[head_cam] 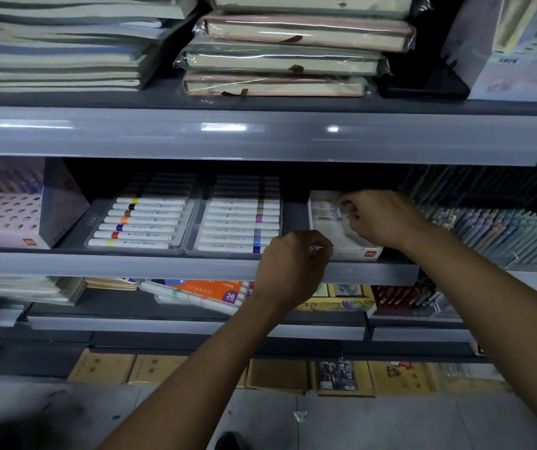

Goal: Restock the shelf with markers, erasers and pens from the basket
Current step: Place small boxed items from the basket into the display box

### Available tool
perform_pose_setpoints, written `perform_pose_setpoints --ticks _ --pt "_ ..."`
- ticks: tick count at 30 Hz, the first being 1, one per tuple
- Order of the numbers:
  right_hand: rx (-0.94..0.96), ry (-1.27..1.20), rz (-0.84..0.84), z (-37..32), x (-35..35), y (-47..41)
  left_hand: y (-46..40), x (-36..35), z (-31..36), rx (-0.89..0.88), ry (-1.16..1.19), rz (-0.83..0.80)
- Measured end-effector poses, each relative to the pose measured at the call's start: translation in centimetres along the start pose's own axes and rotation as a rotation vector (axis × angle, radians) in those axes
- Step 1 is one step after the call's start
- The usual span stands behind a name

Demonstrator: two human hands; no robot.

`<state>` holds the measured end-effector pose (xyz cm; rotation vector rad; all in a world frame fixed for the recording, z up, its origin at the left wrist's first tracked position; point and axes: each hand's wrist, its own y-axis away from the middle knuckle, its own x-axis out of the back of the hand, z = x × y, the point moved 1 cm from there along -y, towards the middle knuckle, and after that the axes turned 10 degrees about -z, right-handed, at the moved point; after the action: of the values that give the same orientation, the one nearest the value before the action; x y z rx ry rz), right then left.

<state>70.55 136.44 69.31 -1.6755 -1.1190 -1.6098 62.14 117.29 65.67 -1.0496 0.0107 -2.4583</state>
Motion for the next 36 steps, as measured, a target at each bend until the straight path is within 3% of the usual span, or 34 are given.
perform_pose_setpoints --ticks 16,19,23,25,28,33,36 --pt "-0.026 0.039 -0.005 -0.1 0.1 -0.1 0.0 0.2 -0.1 -0.009 0.014 -0.041" --pt "0.011 -0.005 0.009 -0.5 0.4 0.6 0.0 0.2 -0.1 0.131 0.293 -0.083" --pt "0.062 -0.123 0.201 -1.1 0.4 1.9 0.2 1.2 0.3 0.284 1.157 -0.164" --pt "0.078 -0.184 0.272 -1.7 0.3 2.5 0.1 2.0 0.5 0.293 1.381 -0.173" --pt "0.112 -0.275 0.328 -2.6 -0.1 3.4 0.0 2.5 0.3 0.253 1.481 -0.165" --pt "0.192 -0.478 0.444 -4.9 -0.3 5.5 0.4 2.1 -0.4 0.273 1.407 -0.087" --pt "0.254 -0.520 0.389 -6.3 -0.3 6.6 0.4 1.9 -0.6 0.328 1.337 -0.021"
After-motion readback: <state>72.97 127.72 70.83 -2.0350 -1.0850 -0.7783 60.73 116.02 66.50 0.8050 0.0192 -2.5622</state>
